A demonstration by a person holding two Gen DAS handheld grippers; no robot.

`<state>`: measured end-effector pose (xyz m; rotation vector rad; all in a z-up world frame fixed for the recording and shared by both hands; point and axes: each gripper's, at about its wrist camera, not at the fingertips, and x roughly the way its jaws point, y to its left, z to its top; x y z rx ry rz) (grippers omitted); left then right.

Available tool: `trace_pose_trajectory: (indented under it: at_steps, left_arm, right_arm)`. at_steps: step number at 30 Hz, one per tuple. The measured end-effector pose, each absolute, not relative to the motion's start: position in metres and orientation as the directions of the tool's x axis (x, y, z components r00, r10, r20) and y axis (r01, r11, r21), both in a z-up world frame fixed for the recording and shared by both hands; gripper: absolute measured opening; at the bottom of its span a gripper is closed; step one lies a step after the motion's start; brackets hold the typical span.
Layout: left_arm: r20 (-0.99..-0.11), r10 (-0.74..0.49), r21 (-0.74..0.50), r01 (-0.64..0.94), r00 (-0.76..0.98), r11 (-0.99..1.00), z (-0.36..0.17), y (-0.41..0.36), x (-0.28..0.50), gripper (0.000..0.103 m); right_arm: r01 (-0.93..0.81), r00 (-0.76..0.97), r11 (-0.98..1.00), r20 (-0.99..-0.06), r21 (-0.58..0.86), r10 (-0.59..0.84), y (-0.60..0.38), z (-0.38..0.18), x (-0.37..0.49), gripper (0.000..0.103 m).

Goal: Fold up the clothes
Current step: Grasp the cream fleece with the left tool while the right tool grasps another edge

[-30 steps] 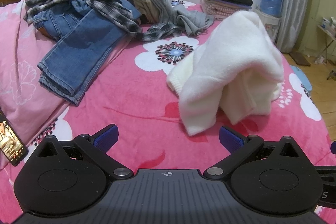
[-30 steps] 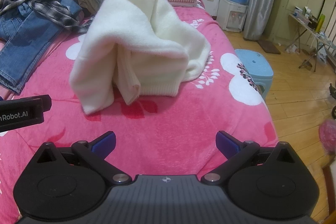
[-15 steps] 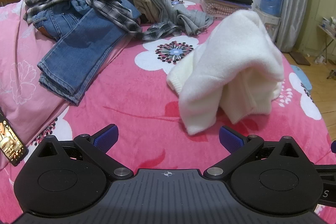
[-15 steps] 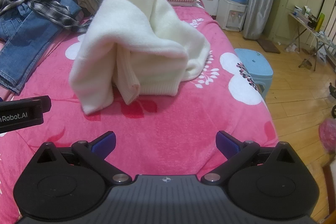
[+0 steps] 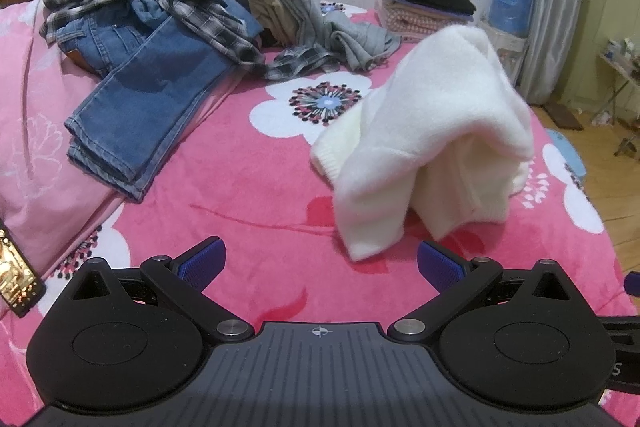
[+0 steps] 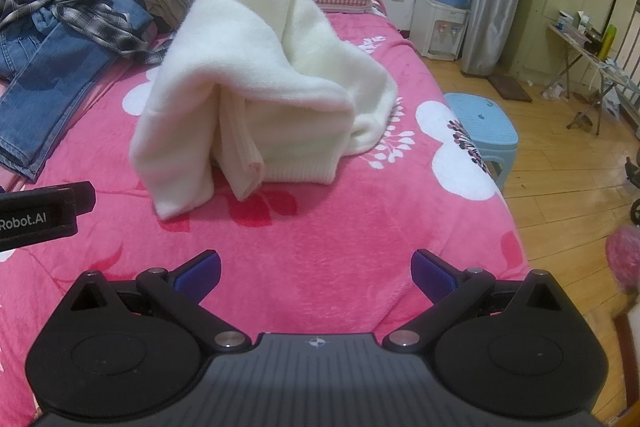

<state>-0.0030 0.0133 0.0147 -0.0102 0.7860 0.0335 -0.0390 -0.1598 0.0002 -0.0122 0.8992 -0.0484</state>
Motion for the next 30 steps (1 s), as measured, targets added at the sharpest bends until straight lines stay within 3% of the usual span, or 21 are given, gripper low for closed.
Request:
trace_pose_trajectory:
  at_steps: [6,10,19,24,28,30]
  left_arm:
    - [-0.666,-0.030,-0.044,0.001,0.745,0.999,0.020,0.013,0.003,0.103]
    - [-0.631,-0.131,-0.089,0.097,0.765,0.991,0.023,0.006,0.015,0.103]
    - [-0.572,-0.193,0.053,0.270,0.797,0.961,0.026,-0.030,0.055,0.103]
    - [-0.570,-0.212,0.031,0.279,0.794,0.960,0.016,-0.032,0.075,0.102]
    - [-0.581,-0.250,-0.015,0.297,0.775,0.955,0.008,-0.032,0.087,0.096]
    - [-0.594,-0.268,-0.040,0.305,0.759,0.951,0.001,-0.032,0.092,0.084]
  right_arm:
    - [0.028,0.662,1.000,-0.749,-0.011,-0.027,-0.174,0.008,-0.037,0.103]
    - [0.021,0.721,1.000,-0.693,0.005,-0.012,-0.191,0.014,-0.029,0.103]
    - [-0.098,0.863,0.995,-0.500,-0.023,0.073,-0.227,0.035,0.029,0.103]
    - [-0.174,0.900,0.985,-0.408,-0.007,0.156,-0.239,0.044,0.079,0.103]
    - [-0.271,0.873,0.956,-0.388,0.114,0.294,-0.246,0.047,0.120,0.103]
    - [-0.298,0.866,0.937,-0.363,0.179,0.345,-0.248,0.049,0.141,0.103]
